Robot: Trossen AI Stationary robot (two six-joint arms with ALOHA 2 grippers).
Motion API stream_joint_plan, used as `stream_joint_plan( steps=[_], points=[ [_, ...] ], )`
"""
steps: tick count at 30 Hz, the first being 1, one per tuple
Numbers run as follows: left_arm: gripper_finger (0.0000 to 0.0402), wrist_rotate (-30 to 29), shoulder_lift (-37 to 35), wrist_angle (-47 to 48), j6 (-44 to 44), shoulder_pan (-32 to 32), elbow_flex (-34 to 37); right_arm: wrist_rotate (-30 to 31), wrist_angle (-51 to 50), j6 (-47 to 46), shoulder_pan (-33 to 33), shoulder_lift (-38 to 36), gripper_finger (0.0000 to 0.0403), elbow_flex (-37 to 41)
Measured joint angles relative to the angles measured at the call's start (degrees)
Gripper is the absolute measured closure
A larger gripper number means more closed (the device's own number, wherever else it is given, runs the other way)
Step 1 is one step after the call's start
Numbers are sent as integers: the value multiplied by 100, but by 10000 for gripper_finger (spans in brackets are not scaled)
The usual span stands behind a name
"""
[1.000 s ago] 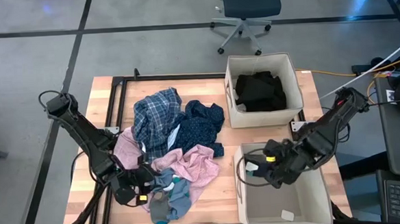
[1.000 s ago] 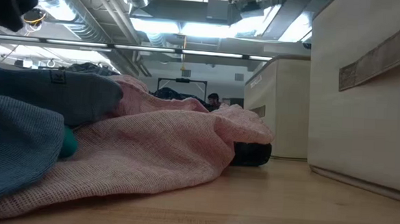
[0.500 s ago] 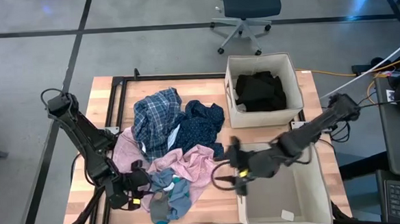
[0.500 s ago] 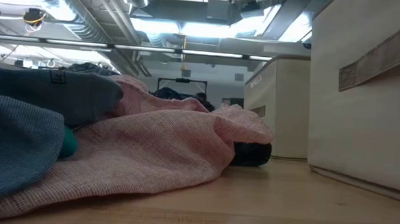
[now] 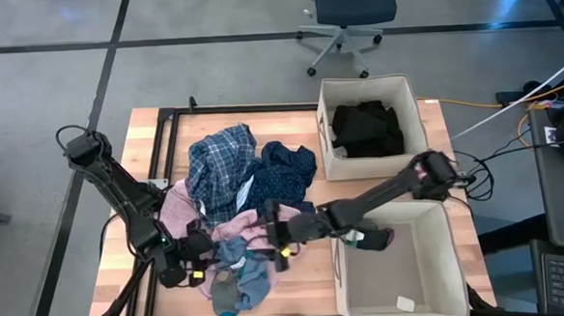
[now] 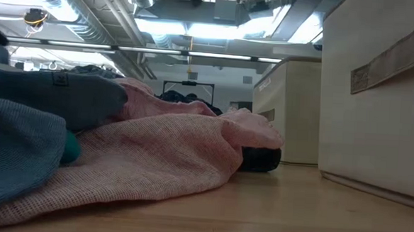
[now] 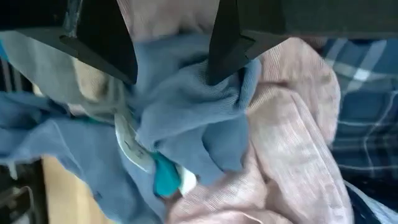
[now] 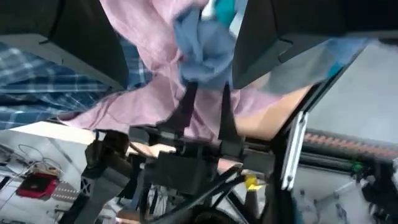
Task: Sort clothes
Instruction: Put the top blue long sock into the bottom laundry organizer
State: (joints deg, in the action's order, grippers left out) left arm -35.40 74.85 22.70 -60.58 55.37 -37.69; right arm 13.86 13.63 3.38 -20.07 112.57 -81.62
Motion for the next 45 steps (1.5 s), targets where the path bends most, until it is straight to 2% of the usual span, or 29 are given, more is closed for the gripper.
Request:
stream_joint_plan(
  steps=[6,13,23,31,36,45],
  points=[
    [215,-236,0,-138,279,-221,114,-356,1113,-196,354,824,114,-4],
    [215,-531,0,-149,424,-444,114,-977,1826,-1046,527,1436,114,-2],
    [215,-845,0,-187,585,-731,114,-890,2157,-1208,511,1886,114,-4],
    [215,-867,0,-678,1088,-929,114,-909,2604,-1233,511,2088,124,-13],
    [215,-863,0,-713,1235,-972,114,-854,2571,-1193,554,2088,189,-13],
    [215,-541,-490,-682,1290,-952,111,-841,2229,-1166,633,2089,381,-13]
  ],
)
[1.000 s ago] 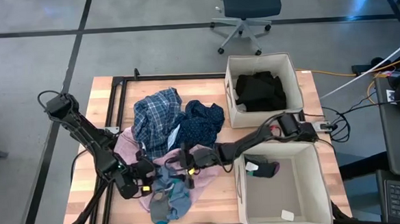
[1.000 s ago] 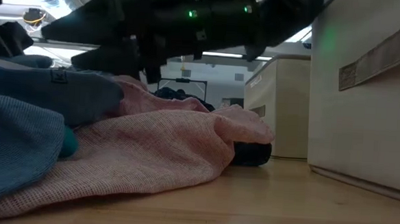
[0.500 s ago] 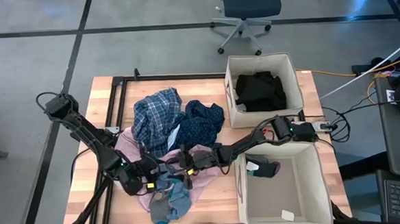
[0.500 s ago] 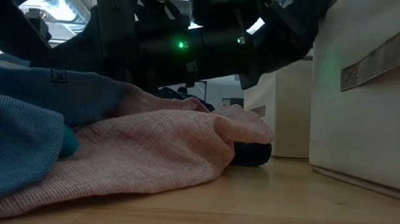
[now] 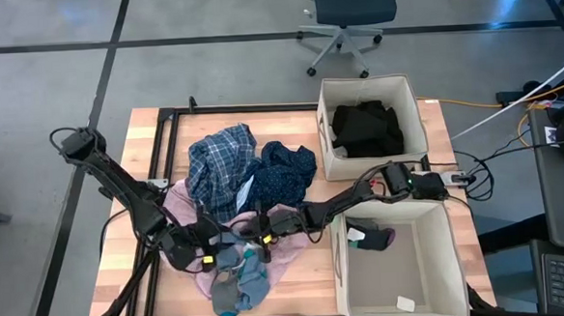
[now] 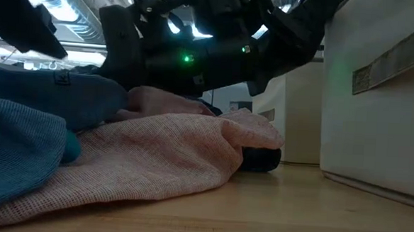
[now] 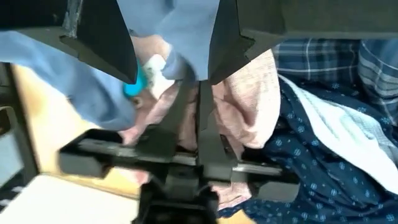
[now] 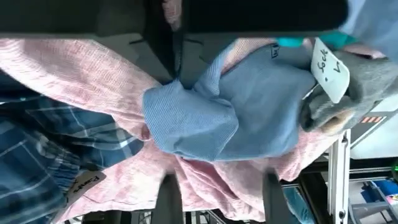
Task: Sort clothes
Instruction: Put the top blue long sock into the bottom laundry organizer
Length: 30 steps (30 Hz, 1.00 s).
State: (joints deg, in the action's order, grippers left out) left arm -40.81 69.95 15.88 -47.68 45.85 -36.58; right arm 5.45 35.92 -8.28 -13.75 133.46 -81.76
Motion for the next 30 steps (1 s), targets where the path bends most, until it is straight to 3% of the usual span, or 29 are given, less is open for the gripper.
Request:
stream_joint_plan(
  steps=[7,13,24,30],
  points=[
    [215,23,-510,499,2,157,-7,334,-45,218,-10,-78,375,2],
    [215,17,-521,762,-179,157,-4,697,-444,755,-52,-610,396,2],
    [215,-111,-517,795,-9,157,-4,1774,-2126,1406,-241,-2218,394,7],
    [215,-228,-495,801,13,157,-4,1894,-2545,1610,-495,-3435,385,7]
  ],
)
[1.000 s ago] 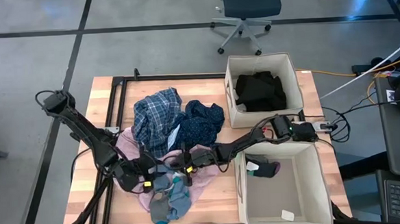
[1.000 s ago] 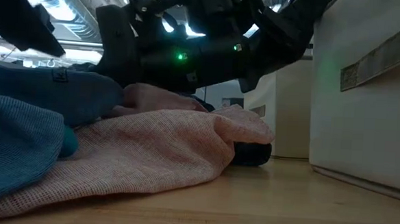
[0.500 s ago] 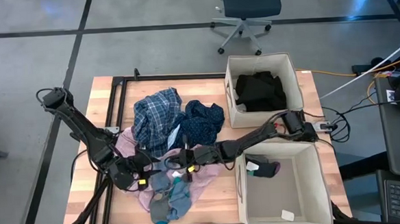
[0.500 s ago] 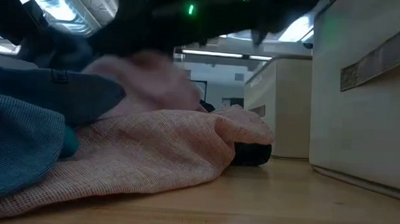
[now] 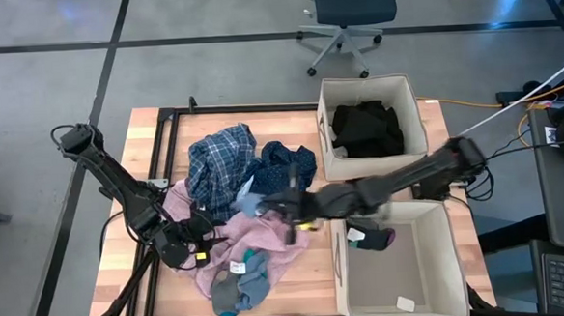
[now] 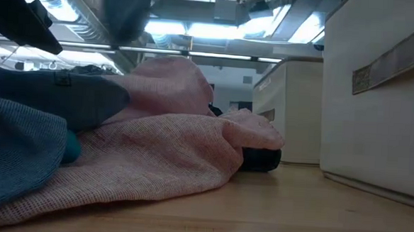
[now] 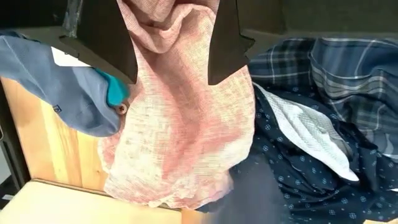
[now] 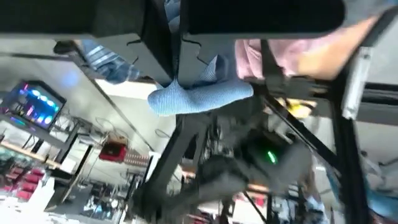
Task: Sort clothes
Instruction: Put the top blue long sock into the bottom laundry organizer
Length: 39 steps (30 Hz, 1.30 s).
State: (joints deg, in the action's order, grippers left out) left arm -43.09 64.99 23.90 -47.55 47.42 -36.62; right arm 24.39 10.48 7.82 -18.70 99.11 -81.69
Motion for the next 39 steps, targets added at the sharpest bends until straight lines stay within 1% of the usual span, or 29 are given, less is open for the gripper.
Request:
stream_joint_plan(
  steps=[4,6,8,10,15,16,19,21,24,28,30,33,39],
  points=[
    [215,-13,0,-6,0,0,0,235,-700,19,-425,-875,385,0],
    [215,-23,0,-6,21,0,0,259,-1229,0,-677,-1333,387,-2],
    [215,-160,0,-11,113,2,0,263,-1887,-274,-963,-1794,389,-4],
    [215,-271,0,-31,115,0,0,431,-2590,-776,-1324,-2214,390,-4],
    [215,-344,0,-118,158,0,1,1512,-3960,-1947,-2562,-3012,398,-4],
    [215,-351,0,-115,155,1,2,1642,-4215,-2245,-2798,-3135,398,-4],
    [215,-361,0,-113,155,0,2,1744,-4940,-3382,-3404,-3418,394,-7],
    [215,-361,0,-115,133,0,2,1725,-5554,-4341,-3703,-3493,390,-7],
    [215,-361,0,-124,105,1,2,1622,-6476,-6092,-3965,-3429,389,-7],
    [215,-458,0,-357,303,1,4,1459,-7930,-7906,-3984,-3046,387,-2],
    [215,-582,0,-436,347,2,4,1459,-8461,-8553,-3977,-2784,387,7],
    [215,-610,0,-441,345,2,4,1356,-8845,-8734,-3880,-2429,387,7],
    [215,-605,0,-446,343,2,4,1327,-8869,-8708,-3487,-2041,386,4]
  ],
)
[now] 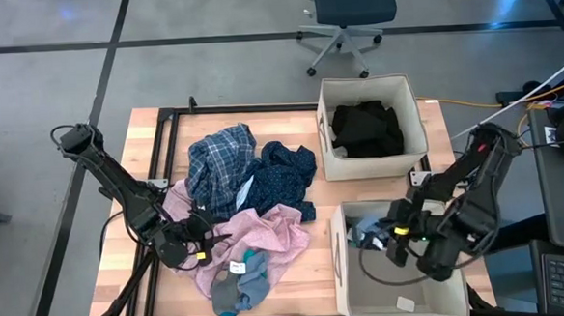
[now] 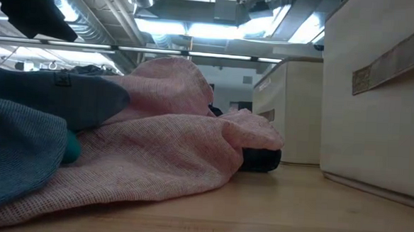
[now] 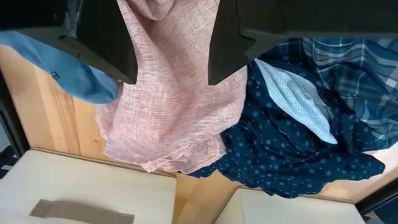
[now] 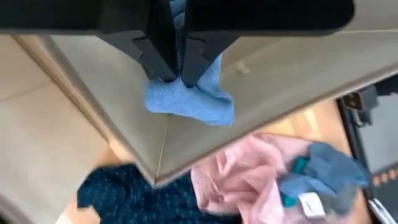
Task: Sort clothes
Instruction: Put the top blue long sock into the bottom laundry organizer, then put the blue long sock into the bottom laundry organizer
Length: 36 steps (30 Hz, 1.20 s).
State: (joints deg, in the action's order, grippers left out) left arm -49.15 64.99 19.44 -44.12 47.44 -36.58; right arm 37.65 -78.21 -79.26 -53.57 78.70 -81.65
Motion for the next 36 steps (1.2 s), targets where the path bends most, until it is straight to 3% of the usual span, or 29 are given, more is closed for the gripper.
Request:
stream_joint_plan(
  steps=[5,13,18,23,26,31,36],
  points=[
    [215,94,0,1,0,0,0,-632,6,42,458,93,341,0],
    [215,491,0,1,74,1,0,-1447,73,206,839,17,172,0],
    [215,551,0,-85,137,2,0,-1061,642,907,860,17,106,0],
    [215,576,0,-82,66,22,0,162,2040,2596,871,117,88,0],
    [215,773,0,-76,-14,57,0,437,3149,3827,1001,248,91,-2],
    [215,811,0,-39,-46,136,0,194,5092,5868,1369,740,102,-8],
    [215,811,0,-37,-46,136,0,-784,6670,7107,1901,1380,109,-9]
  ],
)
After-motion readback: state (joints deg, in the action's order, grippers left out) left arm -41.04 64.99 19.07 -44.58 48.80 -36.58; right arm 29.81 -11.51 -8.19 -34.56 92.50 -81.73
